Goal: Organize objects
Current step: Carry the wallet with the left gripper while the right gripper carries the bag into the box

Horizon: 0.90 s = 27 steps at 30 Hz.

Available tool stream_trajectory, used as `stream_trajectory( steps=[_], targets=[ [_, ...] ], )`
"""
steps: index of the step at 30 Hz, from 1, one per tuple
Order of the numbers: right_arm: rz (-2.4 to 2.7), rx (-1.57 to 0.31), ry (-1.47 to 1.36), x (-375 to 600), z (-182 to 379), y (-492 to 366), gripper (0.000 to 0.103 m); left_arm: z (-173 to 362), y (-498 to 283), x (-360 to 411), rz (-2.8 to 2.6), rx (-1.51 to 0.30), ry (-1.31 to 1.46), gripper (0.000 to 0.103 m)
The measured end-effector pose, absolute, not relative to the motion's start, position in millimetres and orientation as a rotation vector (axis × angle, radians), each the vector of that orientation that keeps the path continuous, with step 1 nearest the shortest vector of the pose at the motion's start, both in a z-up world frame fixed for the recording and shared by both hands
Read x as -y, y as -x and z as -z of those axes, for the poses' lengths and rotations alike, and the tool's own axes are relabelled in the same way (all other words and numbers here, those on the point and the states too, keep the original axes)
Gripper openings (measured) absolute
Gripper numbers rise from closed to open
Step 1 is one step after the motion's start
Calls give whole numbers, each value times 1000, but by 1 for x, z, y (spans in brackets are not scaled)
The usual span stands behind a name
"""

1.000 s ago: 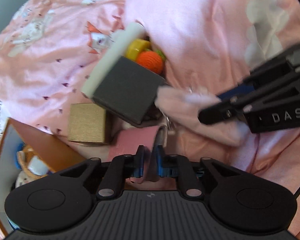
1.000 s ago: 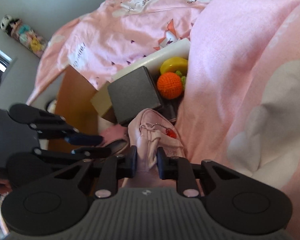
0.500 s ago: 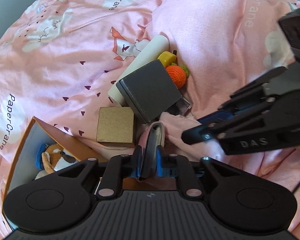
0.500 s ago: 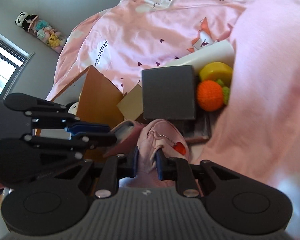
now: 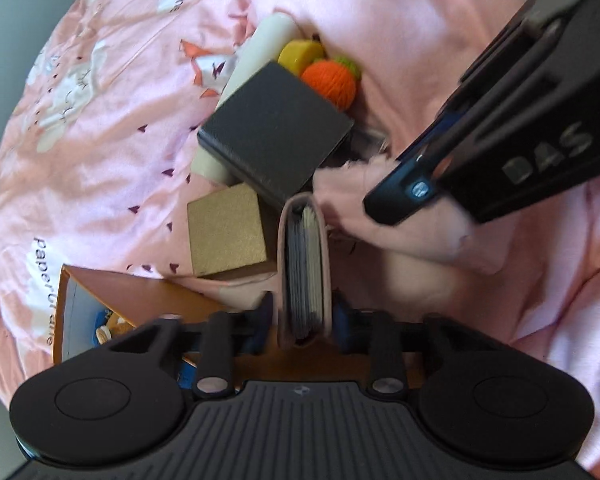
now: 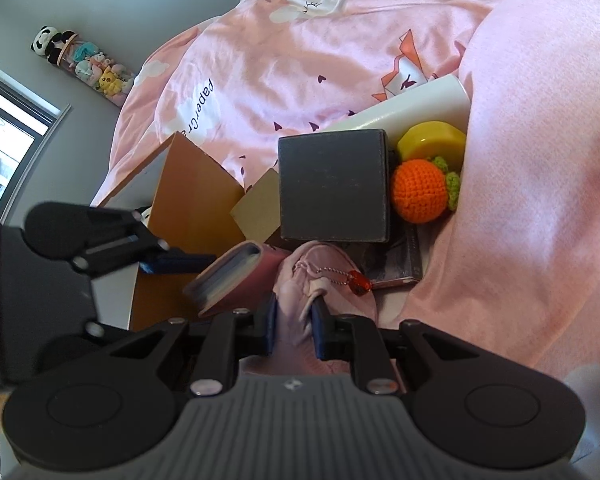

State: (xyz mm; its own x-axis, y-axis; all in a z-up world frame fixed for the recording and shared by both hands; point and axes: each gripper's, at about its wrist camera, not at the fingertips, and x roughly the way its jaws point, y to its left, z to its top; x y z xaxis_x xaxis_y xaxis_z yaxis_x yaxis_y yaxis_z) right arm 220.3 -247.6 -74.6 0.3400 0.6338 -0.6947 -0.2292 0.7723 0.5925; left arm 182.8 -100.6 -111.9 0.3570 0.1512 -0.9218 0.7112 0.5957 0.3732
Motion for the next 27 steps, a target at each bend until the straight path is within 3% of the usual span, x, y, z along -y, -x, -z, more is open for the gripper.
stream_trajectory(
  steps=[4,16,23,27],
  targets=[
    [-580,-1082,-443,253,72,-216,19,99,-180,89,418,-1129,-761,22],
    [-603,-884,-444,262,-4,-185,19,-9,-147,38,376,-985,-282,21],
    [-749,-737,-362,212,-59,-183,19,-73,-123,-16,301,-962,-146,20],
    [-858,-707,-318,169,-71,-182,19,-82,-115,-52,231,-1041,-88,20]
  ],
)
